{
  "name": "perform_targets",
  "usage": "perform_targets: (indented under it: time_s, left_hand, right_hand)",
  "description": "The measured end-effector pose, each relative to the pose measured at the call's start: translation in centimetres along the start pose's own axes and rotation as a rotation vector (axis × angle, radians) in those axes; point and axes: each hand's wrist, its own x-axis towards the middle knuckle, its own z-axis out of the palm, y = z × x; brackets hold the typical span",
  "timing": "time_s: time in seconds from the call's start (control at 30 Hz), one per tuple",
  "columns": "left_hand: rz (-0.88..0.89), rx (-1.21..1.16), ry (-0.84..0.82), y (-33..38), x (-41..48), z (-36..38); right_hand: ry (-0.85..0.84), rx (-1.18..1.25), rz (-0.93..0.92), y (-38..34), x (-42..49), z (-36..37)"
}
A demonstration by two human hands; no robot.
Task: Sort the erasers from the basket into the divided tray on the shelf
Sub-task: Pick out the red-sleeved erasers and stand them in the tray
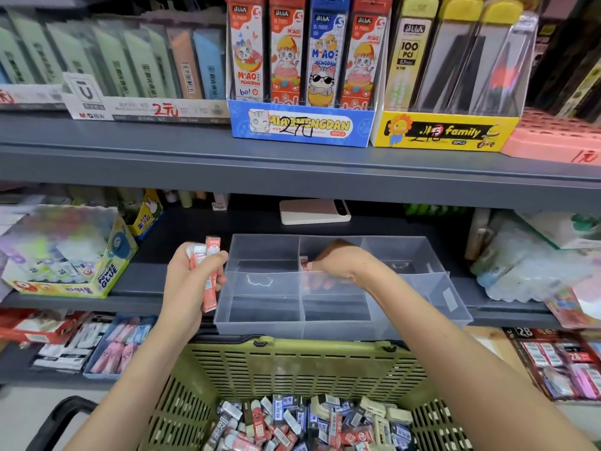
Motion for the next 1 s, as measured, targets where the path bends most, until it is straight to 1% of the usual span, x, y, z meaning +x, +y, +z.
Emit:
perform_targets:
  time_s: [0.07, 0.13, 0.17, 0.2, 0.23, 0.27, 0.33, 0.47, 0.5, 0.57, 0.7, 0.77, 0.9, 1.0]
  left_hand:
    - [-0.018, -0.02, -0.003, 0.3, -0.2, -0.1]
    - [-0.035, -0.043, -0.018, 0.9, -0.3, -0.1]
    - [-0.041, -0.053, -0.033, 1.2, -0.4, -0.1]
    - [-0.045, -0.06, -0.057, 1.7, -0.5, -0.1]
    - [-0.047, -0.06, -0.092, 2.2, -0.6, 0.0]
    - [-0.051, -0.054, -0.139, 2.7, -0.7, 0.0]
    - [-0.065, -0.043, -0.253, 3.7, -0.9, 0.3]
    - [-0.158, -0.046, -0.469, 5.0, -1.6, 1.0]
    - [-0.183, -0.063, -0.506, 5.2, -1.7, 1.2]
    - [-0.213, -0.128, -0.548, 5.3, -2.0, 1.5]
    - [-0.276, -0.264, -0.49, 4.9, -2.4, 1.6]
    - [-0.297, -0.29, -0.452, 4.7, -2.6, 1.6]
    - [-0.313, -0.27, -0.437, 4.7, -3.0, 2.4]
    - [-0.335, -0.284, -0.467, 4.6, -3.4, 3.2]
  right_hand:
    - [0.054, -0.043, -0.013, -0.2, -0.2, 0.0]
    - [0.238, -0.072, -0.07, -0.6, -0.8, 0.5]
    - [0.355, -0.018, -0.125, -1.0, -1.4, 1.0]
    - [0.452, 0.087, -0.199, -1.5, -2.1, 1.6]
    - [0.501, 0.21, -0.288, -2.2, -2.9, 2.1]
    - [0.497, 0.327, -0.376, -2.8, -3.6, 2.4]
    - [0.419, 0.485, -0.501, -4.2, -4.8, 2.9]
    - [0.169, 0.709, -0.66, -5.7, -6.5, 3.1]
    - [0.156, 0.722, -0.678, -5.8, -6.7, 3.1]
    - [0.162, 0.796, -0.656, -5.4, -6.9, 2.9]
    - [0.199, 1.1, -0.561, -3.8, -7.4, 2.3]
    - [0.206, 1.088, -0.537, -2.7, -7.9, 2.2]
    - [0.108, 0.79, -0.518, -1.7, -9.0, 2.9]
    - [0.122, 0.605, -0.538, -1.6, -9.7, 3.2]
